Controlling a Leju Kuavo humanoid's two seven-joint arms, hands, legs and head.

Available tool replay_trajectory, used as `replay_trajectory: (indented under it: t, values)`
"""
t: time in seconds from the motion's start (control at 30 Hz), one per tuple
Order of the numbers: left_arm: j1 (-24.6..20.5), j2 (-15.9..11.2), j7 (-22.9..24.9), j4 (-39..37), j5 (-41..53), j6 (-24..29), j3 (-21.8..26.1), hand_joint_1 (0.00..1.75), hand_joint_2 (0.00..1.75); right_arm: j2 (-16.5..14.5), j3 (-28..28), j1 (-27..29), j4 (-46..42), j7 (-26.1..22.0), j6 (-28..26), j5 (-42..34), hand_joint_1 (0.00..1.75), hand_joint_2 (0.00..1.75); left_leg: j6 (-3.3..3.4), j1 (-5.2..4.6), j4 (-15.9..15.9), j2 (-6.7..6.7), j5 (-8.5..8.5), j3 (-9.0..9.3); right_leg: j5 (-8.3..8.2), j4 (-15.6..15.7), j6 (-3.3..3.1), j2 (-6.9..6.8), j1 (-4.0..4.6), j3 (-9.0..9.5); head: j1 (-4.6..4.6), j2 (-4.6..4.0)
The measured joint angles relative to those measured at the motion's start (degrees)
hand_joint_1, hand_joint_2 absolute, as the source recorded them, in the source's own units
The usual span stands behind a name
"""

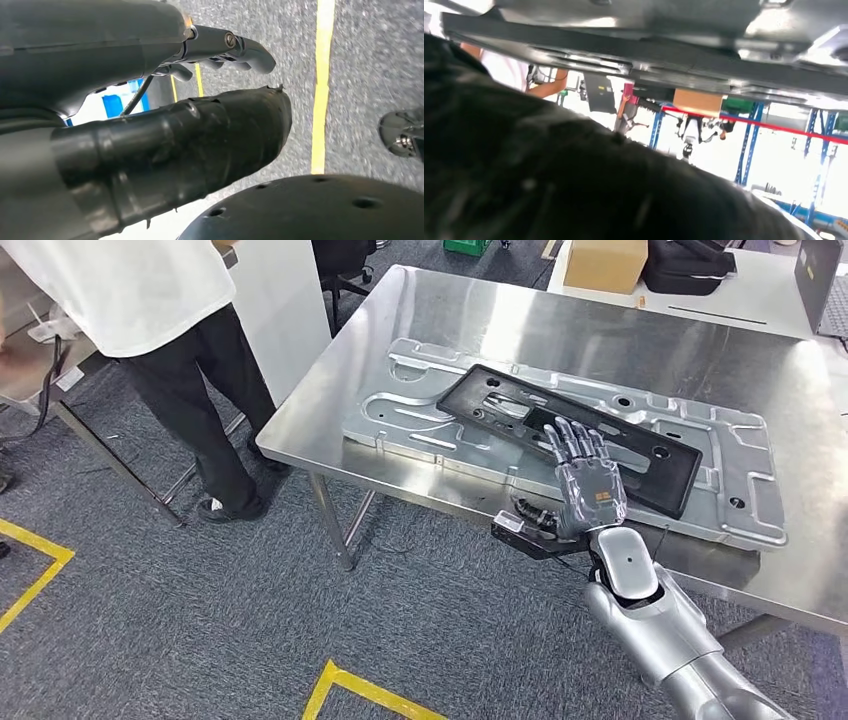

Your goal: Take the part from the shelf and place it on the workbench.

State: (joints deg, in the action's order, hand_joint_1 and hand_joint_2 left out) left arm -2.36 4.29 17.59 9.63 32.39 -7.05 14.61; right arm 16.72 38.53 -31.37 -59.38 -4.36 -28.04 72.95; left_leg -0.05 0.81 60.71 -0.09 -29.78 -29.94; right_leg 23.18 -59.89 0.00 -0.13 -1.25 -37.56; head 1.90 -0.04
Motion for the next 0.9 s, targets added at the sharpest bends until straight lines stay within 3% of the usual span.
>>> replay_trajectory:
  t: [0.03, 0.1, 0.13, 0.17, 0.2, 0.27, 0.3, 0.33, 0.37, 0.43, 0.5, 0.57, 0.63, 0.67, 0.73, 0.8, 0.83, 0.87, 0.9]
  values:
    - [-0.01, -0.03, -0.01, 0.01, 0.05, 0.15, 0.05, 0.00, 0.00, 0.14, 0.01, 0.09, -0.58, 0.13, 0.07, 0.03, 0.00, 0.00, 0.24, -0.18, -1.79, -0.12, -0.22, 0.93, -0.38, -0.03, 0.41, 0.01, -0.01, -0.15, -0.01, 0.00]
    - [0.01, -0.05, -0.02, 0.00, 0.08, 0.27, 0.12, 0.00, 0.00, 0.37, 0.05, 0.36, -1.40, 0.22, 0.18, 0.05, 0.00, 0.87, 1.01, -0.45, -2.43, -0.19, 0.36, 0.59, -1.34, 0.42, 1.26, 0.04, -0.05, -0.25, -0.02, 0.00]
    - [0.00, -0.05, -0.03, -0.01, 0.08, 0.28, 0.14, 0.00, 0.00, 0.48, 0.08, 0.56, -1.67, 0.22, 0.20, 0.05, 0.00, 1.31, 1.52, -0.41, -2.77, -0.04, 0.89, 0.39, -1.21, 0.40, 1.60, 0.08, -0.12, -0.44, -0.04, 0.00]
    - [-0.03, -0.05, -0.03, -0.01, 0.10, 0.32, 0.15, 0.00, 0.00, 0.64, 0.09, 0.79, -1.86, 0.22, 0.24, 0.05, 0.00, 1.75, 2.15, -0.34, -3.04, 0.11, 1.59, -0.01, -0.03, -0.27, 1.84, 0.11, -0.15, -0.82, -0.03, 0.00]
    - [-0.03, -0.08, -0.05, -0.02, 0.13, 0.40, 0.17, 0.00, 0.00, 0.83, 0.09, 1.01, -2.02, 0.24, 0.29, 0.04, 0.00, 1.75, 2.68, -0.25, -3.32, 0.26, 2.36, -0.55, 2.20, -1.96, 2.01, 0.13, -0.19, -1.44, -0.03, 0.00]
    - [-0.04, -0.16, -0.19, -0.02, 0.25, 0.79, 0.19, 0.00, 0.00, 1.10, 0.09, 1.39, -2.40, 0.30, 0.56, -0.05, 0.00, 1.75, 3.30, -0.37, -3.36, 0.44, 3.72, -2.17, 8.19, -8.40, 2.17, 0.13, -0.14, -3.16, -0.01, 0.00]
    - [-0.01, -0.19, -0.31, -0.02, 0.34, 1.03, 0.20, 0.00, 0.00, 1.15, 0.09, 1.70, -2.68, 0.37, 0.76, -0.14, 0.00, 1.75, 3.36, -0.50, -3.28, 0.48, 4.37, -3.12, 10.05, -11.91, 2.25, 0.13, -0.11, -3.76, -0.02, 0.00]
    - [0.00, -0.20, -0.44, -0.02, 0.43, 1.27, 0.20, 0.00, 0.00, 1.18, 0.09, 2.18, -2.99, 0.47, 1.00, -0.24, 0.00, 1.75, 3.37, -0.62, -3.16, 0.51, 4.98, -4.05, 10.55, -14.36, 2.26, 0.13, -0.05, -3.76, -0.02, 0.00]
    - [0.00, -0.20, -0.57, -0.02, 0.51, 1.45, 0.21, 0.00, 0.00, 1.20, 0.09, 2.88, -3.35, 0.64, 1.22, -0.41, 0.00, 1.75, 3.34, -0.72, -2.98, 0.52, 5.53, -4.94, 9.80, -15.10, 2.19, 0.13, -0.01, -2.90, -0.02, 0.00]
    - [0.01, -0.20, -0.78, -0.02, 0.60, 1.89, 0.23, 0.00, 0.00, 1.22, 0.06, 4.68, -4.29, 1.26, 1.63, -0.90, 0.00, 1.75, 3.16, -0.83, -2.49, 0.49, 6.37, -6.41, 6.86, -10.43, 1.73, 0.12, 0.19, 1.85, -0.02, 0.00]
    - [0.03, -0.19, -0.98, -0.02, 0.61, 2.38, 0.29, 0.00, 0.00, 1.21, -0.07, 6.50, -5.38, 2.02, 1.95, -1.17, 0.00, 1.75, 2.71, -0.97, -2.02, 0.45, 7.08, -7.34, 6.72, -2.42, 0.98, 0.01, 0.63, 7.54, -0.05, 0.00]
    - [0.06, -0.19, -1.10, -0.02, 0.61, 2.63, 0.41, 0.00, 0.00, 1.20, -0.23, 7.98, -6.18, 2.52, 2.13, -1.15, 0.00, 1.75, 2.00, -0.97, -2.02, 0.50, 7.95, -7.64, 7.67, 1.66, 0.31, -0.02, 1.07, 9.70, -0.07, 0.00]
    - [0.14, -0.24, -1.12, -0.02, 0.61, 2.77, 0.54, 0.00, 0.00, 1.19, -0.30, 9.01, -6.61, 2.67, 2.22, -1.14, 0.00, 1.75, 1.26, -0.89, -2.19, 0.52, 8.51, -7.81, 6.73, 2.20, -0.37, -0.07, 1.01, 9.07, -0.04, 0.00]
    - [0.12, -0.29, -1.13, -0.02, 0.61, 2.85, 0.59, 0.00, 0.00, 1.18, -0.31, 9.31, -6.77, 2.67, 2.27, -1.15, 0.00, 1.75, 0.90, -0.85, -1.62, 0.46, 7.58, -8.16, 6.08, 2.36, -0.83, -0.13, 0.85, 8.55, -0.05, 0.00]
    - [0.07, -0.39, -1.13, -0.02, 0.61, 2.95, 0.62, 0.00, 0.00, 1.15, -0.32, 9.65, -7.08, 2.67, 2.31, -1.16, 0.00, 1.75, 0.24, -0.61, 2.59, 0.33, 2.49, -9.53, 4.64, 2.65, -1.59, -0.25, 0.51, 7.18, -0.09, 0.00]
    - [0.08, -0.41, -1.13, -0.02, 0.62, 2.99, 0.63, 0.00, 0.00, 1.14, -0.34, 9.98, -7.28, 2.67, 2.33, -1.20, 0.00, 1.75, -0.34, -0.34, 9.79, 0.30, -2.80, -11.11, 3.29, 2.58, -1.81, -0.25, 0.51, 5.54, -0.11, 0.00]
    - [0.09, -0.42, -1.14, -0.02, 0.65, 3.05, 0.63, 0.00, 0.00, 1.14, -0.37, 10.28, -7.33, 2.67, 2.35, -1.27, 0.00, 1.75, -0.56, -0.19, 12.71, 0.31, -3.50, -11.31, 2.62, 2.49, -1.71, -0.27, 0.52, 4.70, -0.11, 0.00]
    - [0.08, -0.43, -1.15, -0.02, 0.68, 3.17, 0.63, 0.00, 0.00, 1.14, -0.44, 10.69, -7.37, 2.66, 2.43, -1.47, 0.00, 1.75, -0.73, -0.06, 14.22, 0.31, -2.85, -10.82, 1.98, 2.35, -1.57, -0.31, 0.51, 3.83, -0.11, 0.00]
    - [0.06, -0.45, -1.17, -0.02, 0.75, 3.31, 0.65, 0.00, 0.00, 1.12, -0.59, 11.21, -7.45, 2.58, 2.58, -1.82, 0.00, 1.75, -0.83, 0.08, 13.76, 0.31, -1.26, -9.34, 1.37, 2.13, -1.37, -0.35, 0.49, 2.93, -0.11, 0.00]
